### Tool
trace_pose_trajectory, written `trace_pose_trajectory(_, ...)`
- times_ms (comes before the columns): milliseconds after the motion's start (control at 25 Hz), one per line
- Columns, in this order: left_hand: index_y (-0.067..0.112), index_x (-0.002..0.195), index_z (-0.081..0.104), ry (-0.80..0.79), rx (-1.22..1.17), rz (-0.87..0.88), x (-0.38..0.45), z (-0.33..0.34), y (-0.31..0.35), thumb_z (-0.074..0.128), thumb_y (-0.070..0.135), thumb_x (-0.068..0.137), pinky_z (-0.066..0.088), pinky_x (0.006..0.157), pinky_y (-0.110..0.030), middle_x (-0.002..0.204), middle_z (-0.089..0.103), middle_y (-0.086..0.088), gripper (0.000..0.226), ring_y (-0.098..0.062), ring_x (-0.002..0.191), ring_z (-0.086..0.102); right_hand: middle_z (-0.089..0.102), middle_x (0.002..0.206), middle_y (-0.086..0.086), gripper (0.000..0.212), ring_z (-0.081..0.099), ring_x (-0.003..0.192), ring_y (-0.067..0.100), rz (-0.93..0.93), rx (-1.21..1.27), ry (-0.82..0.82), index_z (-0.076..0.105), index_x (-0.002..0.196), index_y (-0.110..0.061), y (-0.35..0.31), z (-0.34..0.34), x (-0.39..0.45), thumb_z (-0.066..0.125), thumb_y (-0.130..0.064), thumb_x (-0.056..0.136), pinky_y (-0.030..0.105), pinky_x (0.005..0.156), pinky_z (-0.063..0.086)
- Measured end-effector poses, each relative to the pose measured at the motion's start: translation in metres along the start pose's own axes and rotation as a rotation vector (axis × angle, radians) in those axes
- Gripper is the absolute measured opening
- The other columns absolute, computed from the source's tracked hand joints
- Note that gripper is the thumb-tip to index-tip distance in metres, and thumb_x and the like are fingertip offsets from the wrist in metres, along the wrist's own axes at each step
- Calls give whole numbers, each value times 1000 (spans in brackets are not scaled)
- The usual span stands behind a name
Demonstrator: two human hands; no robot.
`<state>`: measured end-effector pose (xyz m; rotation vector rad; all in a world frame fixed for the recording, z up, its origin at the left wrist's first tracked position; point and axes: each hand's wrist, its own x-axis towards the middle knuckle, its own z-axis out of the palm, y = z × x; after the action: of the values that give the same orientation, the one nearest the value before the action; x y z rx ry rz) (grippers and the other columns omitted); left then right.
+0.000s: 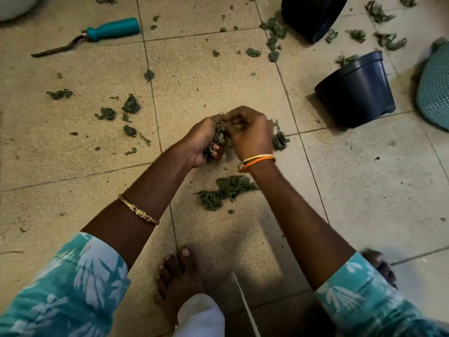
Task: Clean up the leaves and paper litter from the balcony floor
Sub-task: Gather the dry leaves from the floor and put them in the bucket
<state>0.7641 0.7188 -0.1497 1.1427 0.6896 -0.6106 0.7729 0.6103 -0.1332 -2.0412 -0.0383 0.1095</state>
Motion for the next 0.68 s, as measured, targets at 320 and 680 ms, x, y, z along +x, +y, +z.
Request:
trace_pose_trajectory(320,19,63,39,93,-26,-2,1,-8,-6,43,23,93,21,33,-12,46,37,4,30,-7,32,26,63,118,9,33,60,105,13,-102,-135,-124,52,123,-9,23,-38,2,53,-5,90,25,89,50)
trace_pose_trajectory(680,10,69,48,39,-107,-68,-6,-19,1,46,16,92,29,28,-12,56,52,0,24,-4,37,45,18,152,20,60,16,141,33,-131,-571,-386,36,142,-8,75,-62,12,58,-6,86,39,117,20)
